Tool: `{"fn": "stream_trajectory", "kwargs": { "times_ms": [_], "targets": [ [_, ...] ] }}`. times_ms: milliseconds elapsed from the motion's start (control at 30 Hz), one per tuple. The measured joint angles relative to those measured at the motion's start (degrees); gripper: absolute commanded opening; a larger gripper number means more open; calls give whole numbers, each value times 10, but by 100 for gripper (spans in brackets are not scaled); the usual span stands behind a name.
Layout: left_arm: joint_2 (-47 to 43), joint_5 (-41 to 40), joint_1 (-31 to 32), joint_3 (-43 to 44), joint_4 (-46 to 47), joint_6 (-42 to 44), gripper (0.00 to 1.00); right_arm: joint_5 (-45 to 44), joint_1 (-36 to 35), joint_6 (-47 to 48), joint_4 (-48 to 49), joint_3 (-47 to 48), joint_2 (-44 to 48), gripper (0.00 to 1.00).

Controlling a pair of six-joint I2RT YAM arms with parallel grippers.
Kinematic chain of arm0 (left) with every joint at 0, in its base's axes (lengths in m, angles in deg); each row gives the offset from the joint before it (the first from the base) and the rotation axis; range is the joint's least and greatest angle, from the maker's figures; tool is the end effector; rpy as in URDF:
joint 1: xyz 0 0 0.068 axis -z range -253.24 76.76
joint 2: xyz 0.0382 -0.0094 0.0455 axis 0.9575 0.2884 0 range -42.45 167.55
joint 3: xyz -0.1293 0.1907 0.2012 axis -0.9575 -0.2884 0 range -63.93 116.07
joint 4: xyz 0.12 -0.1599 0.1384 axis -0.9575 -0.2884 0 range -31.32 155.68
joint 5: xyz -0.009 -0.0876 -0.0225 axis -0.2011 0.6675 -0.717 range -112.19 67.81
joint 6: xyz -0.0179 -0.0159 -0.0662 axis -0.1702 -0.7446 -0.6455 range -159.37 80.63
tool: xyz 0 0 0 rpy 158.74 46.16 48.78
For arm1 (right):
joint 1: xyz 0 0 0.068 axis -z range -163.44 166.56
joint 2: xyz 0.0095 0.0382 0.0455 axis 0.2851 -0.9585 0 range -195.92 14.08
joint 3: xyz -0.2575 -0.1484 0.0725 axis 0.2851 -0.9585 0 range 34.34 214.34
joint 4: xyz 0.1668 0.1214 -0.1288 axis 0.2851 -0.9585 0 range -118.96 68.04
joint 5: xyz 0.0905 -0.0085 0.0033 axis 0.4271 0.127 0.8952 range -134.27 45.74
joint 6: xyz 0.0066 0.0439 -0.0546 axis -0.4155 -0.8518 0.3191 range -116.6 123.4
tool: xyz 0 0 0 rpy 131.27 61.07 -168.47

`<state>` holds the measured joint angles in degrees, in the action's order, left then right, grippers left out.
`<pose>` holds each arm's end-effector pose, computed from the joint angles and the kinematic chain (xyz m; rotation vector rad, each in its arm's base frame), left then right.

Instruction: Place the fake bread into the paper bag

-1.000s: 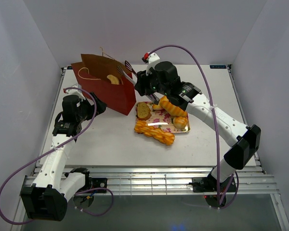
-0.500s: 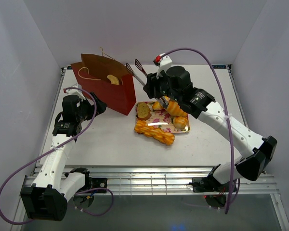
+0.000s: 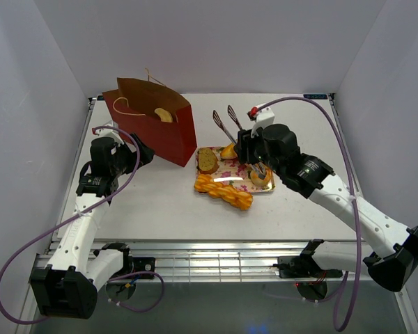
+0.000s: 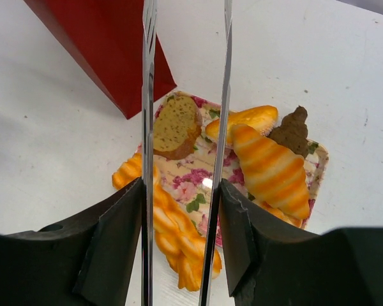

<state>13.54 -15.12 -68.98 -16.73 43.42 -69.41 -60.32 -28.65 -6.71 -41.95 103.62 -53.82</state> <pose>0.1966 -0.0217 0.3179 -0.4056 2.1077 -0.4842 0.1905 0.1693 0.4138 -0.3879 1.8618 0.3948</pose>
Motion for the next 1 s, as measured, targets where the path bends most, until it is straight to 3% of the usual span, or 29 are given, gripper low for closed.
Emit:
{"fn": "stream_trajectory", "kwargs": {
  "times_ms": [433, 1000],
  "targets": [
    [1, 4, 0, 0, 0, 0, 98, -67, 2, -13, -44, -153, 115, 59],
    [4, 14, 0, -1, 1, -2, 98, -91, 2, -5, -104, -166, 97, 66]
  ]
}}
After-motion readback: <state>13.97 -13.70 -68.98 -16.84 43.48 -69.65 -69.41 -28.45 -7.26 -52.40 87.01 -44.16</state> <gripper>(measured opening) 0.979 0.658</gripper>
